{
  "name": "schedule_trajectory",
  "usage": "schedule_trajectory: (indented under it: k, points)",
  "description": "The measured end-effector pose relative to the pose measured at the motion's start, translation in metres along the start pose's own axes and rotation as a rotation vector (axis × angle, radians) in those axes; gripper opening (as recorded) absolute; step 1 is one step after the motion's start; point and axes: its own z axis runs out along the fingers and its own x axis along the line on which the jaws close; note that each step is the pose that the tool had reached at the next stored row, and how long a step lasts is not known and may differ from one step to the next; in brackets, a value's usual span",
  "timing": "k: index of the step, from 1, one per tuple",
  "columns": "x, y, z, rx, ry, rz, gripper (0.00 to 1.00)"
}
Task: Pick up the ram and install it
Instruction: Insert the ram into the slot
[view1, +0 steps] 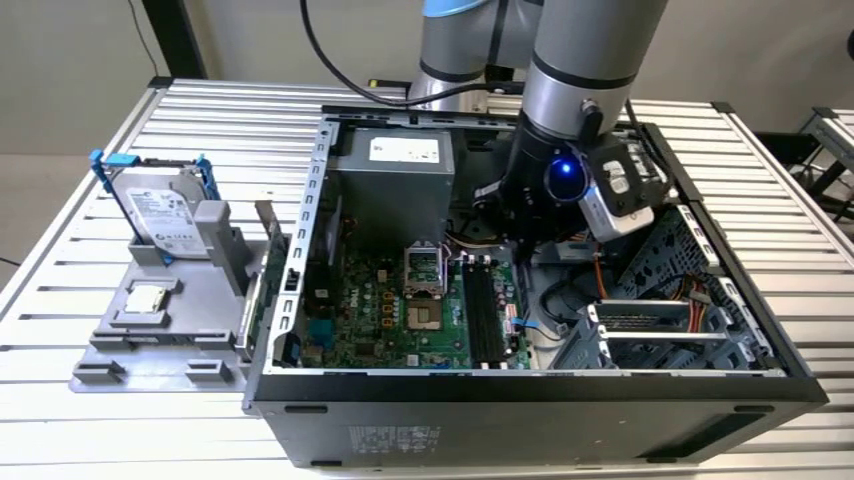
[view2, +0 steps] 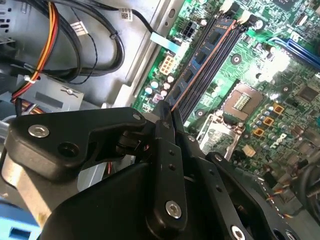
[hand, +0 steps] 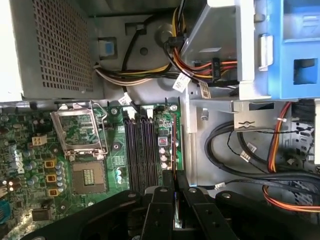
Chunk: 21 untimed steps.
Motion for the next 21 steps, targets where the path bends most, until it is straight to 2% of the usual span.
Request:
schedule_trajectory:
  k: [6,11,15,21]
  points:
    - [0.0003,-0.0016,0.0103,-0.0003,0.0000,-0.015,0.00]
    - [0.0024,-0.0022,0.0158,-0.0004,0.0018,-0.028,0.00]
    - [0.0047,-0.0029,0.0197,-0.0002,0.0061,-0.036,0.00]
    - [0.0050,-0.0069,0.0253,0.0000,0.0166,-0.050,0.00]
